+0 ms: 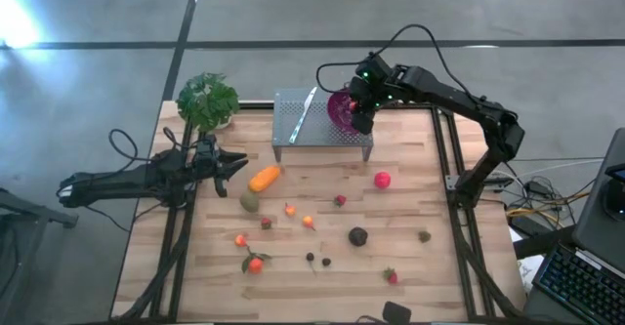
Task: Pick & Place Fruit
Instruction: Put the orange pear into the violet strainer bowl on the shelf
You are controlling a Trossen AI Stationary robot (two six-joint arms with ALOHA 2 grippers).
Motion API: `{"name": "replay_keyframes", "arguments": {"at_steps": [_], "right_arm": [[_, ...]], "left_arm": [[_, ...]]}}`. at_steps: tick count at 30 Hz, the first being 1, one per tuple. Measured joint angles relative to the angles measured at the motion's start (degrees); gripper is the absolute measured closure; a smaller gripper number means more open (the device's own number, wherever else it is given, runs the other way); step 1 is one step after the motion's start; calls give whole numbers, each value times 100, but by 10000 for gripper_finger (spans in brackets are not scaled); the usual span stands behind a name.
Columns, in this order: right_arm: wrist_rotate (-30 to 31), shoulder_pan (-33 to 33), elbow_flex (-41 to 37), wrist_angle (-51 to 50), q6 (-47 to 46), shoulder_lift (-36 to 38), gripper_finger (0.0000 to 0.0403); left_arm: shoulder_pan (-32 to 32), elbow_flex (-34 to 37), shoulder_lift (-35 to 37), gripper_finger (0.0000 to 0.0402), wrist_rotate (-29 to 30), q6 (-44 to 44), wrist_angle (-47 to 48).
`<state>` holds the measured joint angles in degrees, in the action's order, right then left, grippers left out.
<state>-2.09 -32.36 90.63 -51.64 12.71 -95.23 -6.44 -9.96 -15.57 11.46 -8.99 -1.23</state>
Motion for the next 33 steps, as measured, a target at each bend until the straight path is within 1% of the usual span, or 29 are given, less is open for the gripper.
{"name": "replay_keyframes", "arguments": {"at_steps": [4,12,20,28,33], "right_arm": [[2,-7,0,3,2,-124,265],[7,-67,0,63,37,-316,281],[9,-107,0,103,-7,-329,261],[9,-122,-46,105,-29,-331,276],[13,-136,-87,103,-31,-331,266]], "left_arm": [[0,0,1,305,2,-2,0],[0,0,1,305,1,-1,0],[0,0,1,305,2,-2,0],[0,0,1,305,2,0,0],[0,0,1,305,2,0,0]]}}
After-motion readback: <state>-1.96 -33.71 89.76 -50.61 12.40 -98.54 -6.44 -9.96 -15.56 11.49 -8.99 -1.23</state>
